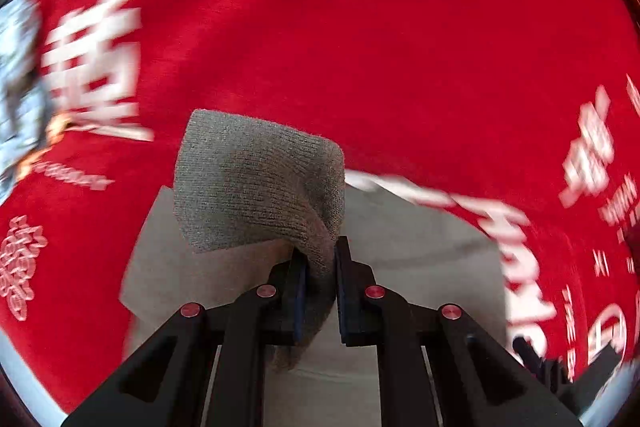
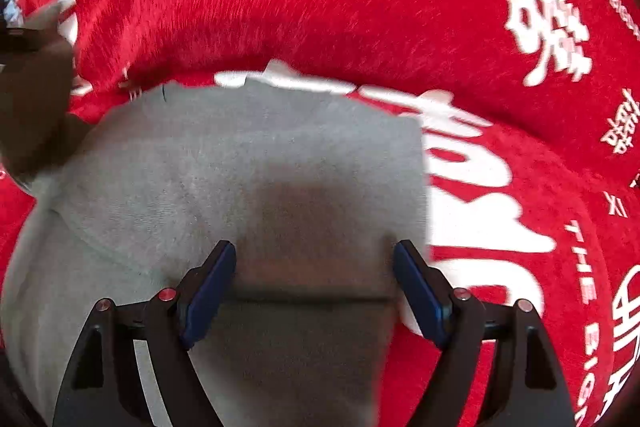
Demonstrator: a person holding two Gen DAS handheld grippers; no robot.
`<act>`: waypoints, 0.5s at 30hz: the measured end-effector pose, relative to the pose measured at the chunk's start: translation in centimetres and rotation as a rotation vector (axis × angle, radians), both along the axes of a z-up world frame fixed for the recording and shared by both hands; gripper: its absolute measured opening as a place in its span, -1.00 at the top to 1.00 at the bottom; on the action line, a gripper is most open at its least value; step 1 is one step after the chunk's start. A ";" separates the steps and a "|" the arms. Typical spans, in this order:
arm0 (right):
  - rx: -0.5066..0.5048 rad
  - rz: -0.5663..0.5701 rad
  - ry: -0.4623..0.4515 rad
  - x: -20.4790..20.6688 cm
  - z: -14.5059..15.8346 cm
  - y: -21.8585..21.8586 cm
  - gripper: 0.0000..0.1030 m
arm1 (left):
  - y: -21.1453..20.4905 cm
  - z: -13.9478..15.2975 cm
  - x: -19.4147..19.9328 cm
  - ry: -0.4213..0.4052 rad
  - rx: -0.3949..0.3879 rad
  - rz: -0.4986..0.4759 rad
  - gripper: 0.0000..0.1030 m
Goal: Fold small clothes
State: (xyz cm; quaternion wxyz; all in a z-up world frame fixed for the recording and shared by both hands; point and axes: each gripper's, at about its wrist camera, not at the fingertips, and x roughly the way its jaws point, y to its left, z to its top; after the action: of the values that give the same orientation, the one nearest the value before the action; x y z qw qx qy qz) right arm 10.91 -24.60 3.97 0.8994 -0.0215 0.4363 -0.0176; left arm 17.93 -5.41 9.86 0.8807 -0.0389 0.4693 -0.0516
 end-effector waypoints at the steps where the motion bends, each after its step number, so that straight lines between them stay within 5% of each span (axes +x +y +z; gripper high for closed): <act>1: -0.010 -0.007 -0.021 -0.9 0.7 -1.0 -0.62 | -2.6 -0.9 -0.3 0.013 0.015 -0.036 0.75; 4: -0.025 -0.055 -0.038 -2.7 1.4 -4.2 -0.62 | -7.6 -4.1 -0.5 0.062 0.037 -0.090 0.75; 10: 0.031 -0.178 -0.024 -5.2 1.1 -10.6 -0.62 | -9.4 -9.4 -0.5 0.218 -0.035 -0.111 0.74; 12: 0.075 -0.203 -0.022 -5.7 0.9 -11.6 -0.62 | -9.2 -9.7 -1.1 0.222 -0.013 -0.135 0.51; 14: 0.116 -0.214 -0.025 -5.7 1.0 -11.9 -0.62 | -8.5 -8.8 -1.4 0.203 0.027 -0.145 -0.32; 15: 0.129 -0.211 -0.027 -5.5 1.1 -11.6 -0.62 | -7.6 -7.8 -2.0 0.160 0.028 -0.146 -0.39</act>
State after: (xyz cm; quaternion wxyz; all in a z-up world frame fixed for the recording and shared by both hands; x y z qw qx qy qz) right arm 5.37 -36.22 5.09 0.8978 0.0827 0.4241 -0.0845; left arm 15.96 -13.03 2.11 0.8347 0.0039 0.5405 -0.1058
